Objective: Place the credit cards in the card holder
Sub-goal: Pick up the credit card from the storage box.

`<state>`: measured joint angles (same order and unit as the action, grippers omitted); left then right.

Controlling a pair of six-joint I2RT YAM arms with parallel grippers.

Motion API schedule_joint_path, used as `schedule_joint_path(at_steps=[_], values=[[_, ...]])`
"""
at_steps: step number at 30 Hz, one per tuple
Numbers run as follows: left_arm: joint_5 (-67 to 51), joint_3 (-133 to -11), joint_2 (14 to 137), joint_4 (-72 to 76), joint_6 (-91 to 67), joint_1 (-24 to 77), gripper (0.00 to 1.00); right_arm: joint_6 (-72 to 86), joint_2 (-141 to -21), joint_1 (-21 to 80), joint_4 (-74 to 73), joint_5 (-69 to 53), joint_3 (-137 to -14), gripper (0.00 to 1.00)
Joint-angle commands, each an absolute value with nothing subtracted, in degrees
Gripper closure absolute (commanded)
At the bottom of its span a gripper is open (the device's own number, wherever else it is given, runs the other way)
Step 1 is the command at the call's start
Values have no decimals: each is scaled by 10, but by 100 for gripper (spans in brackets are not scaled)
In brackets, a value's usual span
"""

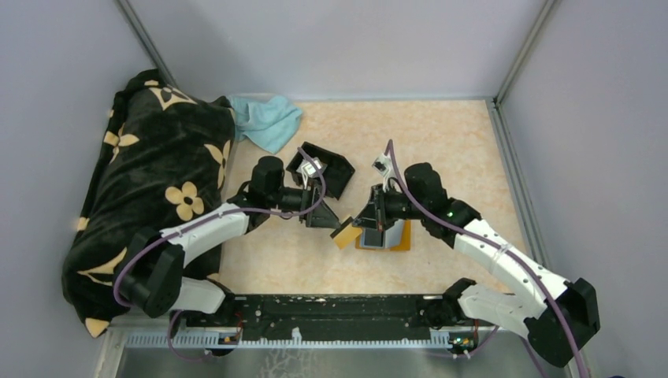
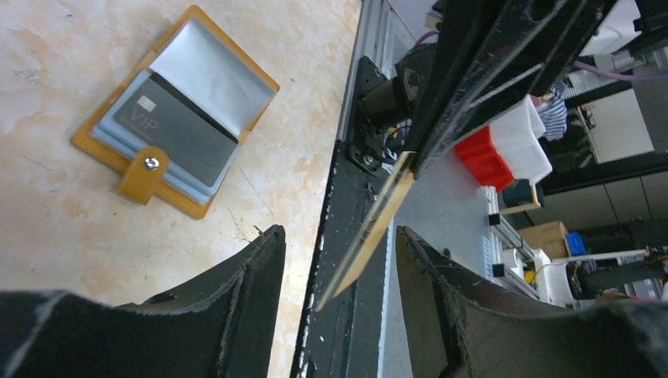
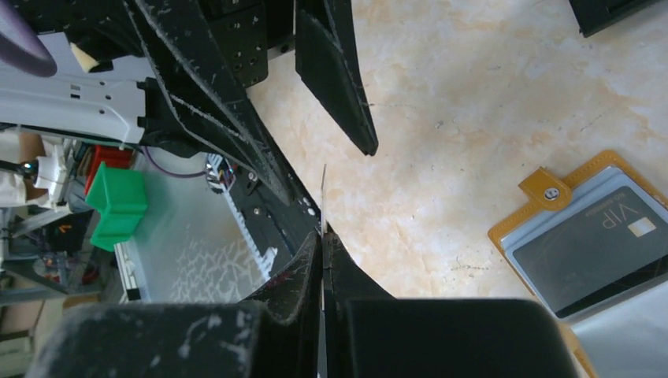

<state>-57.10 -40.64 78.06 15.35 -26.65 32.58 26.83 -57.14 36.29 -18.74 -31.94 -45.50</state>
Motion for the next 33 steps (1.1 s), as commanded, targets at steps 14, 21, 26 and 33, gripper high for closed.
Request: schedule_joint_path(at_steps=[14, 21, 26, 33], values=[[-652, -448, 842, 127, -229, 357, 77, 304, -613, 303, -68, -427, -421, 100], [-605, -451, 854, 128, -239, 361, 100, 265, -590, 301, -130, -366, -432, 77], [-492, -434, 853, 156, -282, 389, 100, 245, -523, 301, -195, -215, -428, 57], [-278, -433, 878, 160, -346, 472, 100, 283, -448, 301, -235, -37, -376, 56]])
